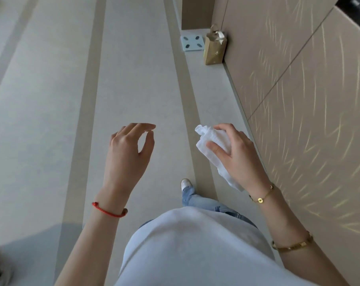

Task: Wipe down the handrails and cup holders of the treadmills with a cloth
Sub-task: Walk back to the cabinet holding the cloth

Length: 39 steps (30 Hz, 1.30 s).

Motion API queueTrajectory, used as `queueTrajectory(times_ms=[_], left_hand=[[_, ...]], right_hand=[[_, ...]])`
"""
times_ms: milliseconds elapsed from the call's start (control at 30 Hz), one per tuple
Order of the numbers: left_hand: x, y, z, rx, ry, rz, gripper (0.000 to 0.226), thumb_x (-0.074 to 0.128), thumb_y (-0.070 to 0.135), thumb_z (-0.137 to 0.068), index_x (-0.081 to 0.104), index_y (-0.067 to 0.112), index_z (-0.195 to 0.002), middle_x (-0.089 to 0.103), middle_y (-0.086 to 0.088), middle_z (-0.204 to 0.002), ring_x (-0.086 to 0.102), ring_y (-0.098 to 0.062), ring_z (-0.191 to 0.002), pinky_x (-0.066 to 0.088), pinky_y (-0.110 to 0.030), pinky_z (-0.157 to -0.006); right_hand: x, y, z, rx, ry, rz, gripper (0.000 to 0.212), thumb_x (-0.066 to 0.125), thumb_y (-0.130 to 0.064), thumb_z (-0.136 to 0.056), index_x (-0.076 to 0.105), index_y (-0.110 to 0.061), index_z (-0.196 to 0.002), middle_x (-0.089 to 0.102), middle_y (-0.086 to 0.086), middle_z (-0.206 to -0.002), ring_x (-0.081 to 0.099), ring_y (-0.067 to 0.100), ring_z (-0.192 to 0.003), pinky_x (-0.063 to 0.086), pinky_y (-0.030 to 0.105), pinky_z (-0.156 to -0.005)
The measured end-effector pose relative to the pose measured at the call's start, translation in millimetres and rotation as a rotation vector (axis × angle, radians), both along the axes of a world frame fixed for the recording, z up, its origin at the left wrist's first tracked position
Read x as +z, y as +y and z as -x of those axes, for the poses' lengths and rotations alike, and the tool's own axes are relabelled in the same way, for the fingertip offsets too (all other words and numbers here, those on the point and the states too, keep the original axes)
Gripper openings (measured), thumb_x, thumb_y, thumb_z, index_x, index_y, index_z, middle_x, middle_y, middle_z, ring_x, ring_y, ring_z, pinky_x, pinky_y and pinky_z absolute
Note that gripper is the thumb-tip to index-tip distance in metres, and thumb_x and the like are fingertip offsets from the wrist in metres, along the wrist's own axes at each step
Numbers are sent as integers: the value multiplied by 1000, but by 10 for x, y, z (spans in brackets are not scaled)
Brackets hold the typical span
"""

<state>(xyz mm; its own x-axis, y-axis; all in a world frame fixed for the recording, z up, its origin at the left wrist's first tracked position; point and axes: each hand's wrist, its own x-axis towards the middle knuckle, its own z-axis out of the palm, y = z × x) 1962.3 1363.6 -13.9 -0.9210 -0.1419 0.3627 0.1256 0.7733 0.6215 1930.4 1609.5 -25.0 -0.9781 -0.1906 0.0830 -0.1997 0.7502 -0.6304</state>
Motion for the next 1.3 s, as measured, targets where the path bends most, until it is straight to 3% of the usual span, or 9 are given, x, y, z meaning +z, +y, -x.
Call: queueTrajectory(times_ms=[100,167,267,533,667,867,1300], left_hand=[[61,-45,628,37,18,-2,18,59,10,-95,72,12,-108,71,0,-104,48,-9,-61,54,-47,-78],[81,-100,1006,52,0,-3,18,59,10,-96,72,12,-109,72,-1,-105,63,-18,-76,53,-49,-85],[101,-229,1506,91,-29,-4,19,58,11,-96,72,12,-110,72,-1,-106,69,-24,-95,52,-51,-88],[-90,-857,2917,179,10,-11,19,58,10,-95,72,13,-108,72,-1,-103,69,-24,-94,53,-51,-86],[-188,-1350,3765,209,21,-3,20,56,14,-95,72,15,-106,72,1,-100,69,-22,-93,53,-51,-85],[-3,-2277,5143,199,55,32,19,57,15,-96,71,15,-108,71,3,-102,69,-20,-93,53,-50,-86],[6,-3645,7599,184,23,35,18,58,10,-96,72,13,-108,72,1,-102,69,-22,-95,53,-51,-86]], right_hand=[[74,-40,724,32,14,-7,33,57,-45,-94,53,-24,-119,62,-11,-110,55,17,-96,39,27,-84],[106,-94,1161,54,10,-11,33,57,-45,-94,53,-24,-119,62,-9,-111,55,17,-97,40,29,-85],[133,-233,1767,83,-5,-5,33,56,-46,-94,52,-26,-119,62,-10,-113,55,16,-99,43,31,-87],[19,-897,3348,165,-13,-12,32,58,-44,-94,53,-25,-120,62,-11,-114,53,15,-100,38,25,-82],[-54,-1382,4241,190,-15,-8,32,57,-43,-94,54,-24,-120,63,-10,-115,55,17,-102,42,31,-88],[79,-2277,5633,201,32,11,31,58,-43,-94,55,-23,-117,63,-11,-111,55,15,-96,36,23,-81],[24,-3673,8046,184,9,7,34,57,-44,-94,53,-23,-121,63,-8,-114,56,16,-100,39,25,-85]])
